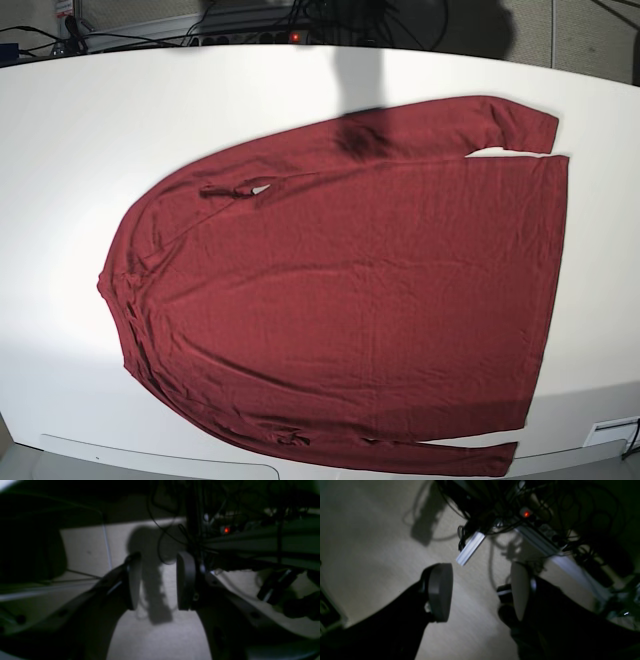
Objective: Fold the T-shirt properly
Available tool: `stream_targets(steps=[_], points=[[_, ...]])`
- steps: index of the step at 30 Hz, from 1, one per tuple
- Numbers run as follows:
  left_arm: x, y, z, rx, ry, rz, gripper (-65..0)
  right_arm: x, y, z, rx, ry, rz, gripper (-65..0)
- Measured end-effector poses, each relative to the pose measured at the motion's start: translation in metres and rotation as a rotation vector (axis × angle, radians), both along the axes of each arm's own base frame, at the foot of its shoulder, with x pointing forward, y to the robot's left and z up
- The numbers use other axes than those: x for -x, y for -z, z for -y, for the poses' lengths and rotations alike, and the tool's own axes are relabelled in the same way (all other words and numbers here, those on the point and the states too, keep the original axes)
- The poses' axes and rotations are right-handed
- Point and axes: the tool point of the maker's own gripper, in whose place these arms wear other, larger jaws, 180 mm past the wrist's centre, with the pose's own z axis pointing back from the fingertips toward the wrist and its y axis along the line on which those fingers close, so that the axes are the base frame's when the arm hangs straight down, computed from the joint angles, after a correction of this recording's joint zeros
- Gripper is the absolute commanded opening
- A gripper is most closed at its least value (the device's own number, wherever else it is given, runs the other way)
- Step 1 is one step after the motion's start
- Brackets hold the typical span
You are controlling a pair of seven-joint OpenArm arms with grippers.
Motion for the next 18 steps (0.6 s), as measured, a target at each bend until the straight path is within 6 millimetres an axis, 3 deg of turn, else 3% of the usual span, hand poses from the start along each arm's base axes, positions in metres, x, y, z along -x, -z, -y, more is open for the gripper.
stream_targets(steps=[8, 12, 18], points=[[-0.051, -0.051, 0.004, -0.139, 0.18, 0.158, -41.8, -0.046, -0.036, -0.013, -0.036, -0.093, 0.133, -29.4], [-0.069, -0.06, 0.006, -0.149, 0.266, 0.208, -41.8, -0.068, -0.048, -0.014, -0.011, -0.123, 0.197, -29.4], [-0.083, -0.063, -0.003, -0.202, 0.372, 0.228, -41.8, -0.12, -0.052, 0.003, 0.079, -0.114, 0.315, -29.4]])
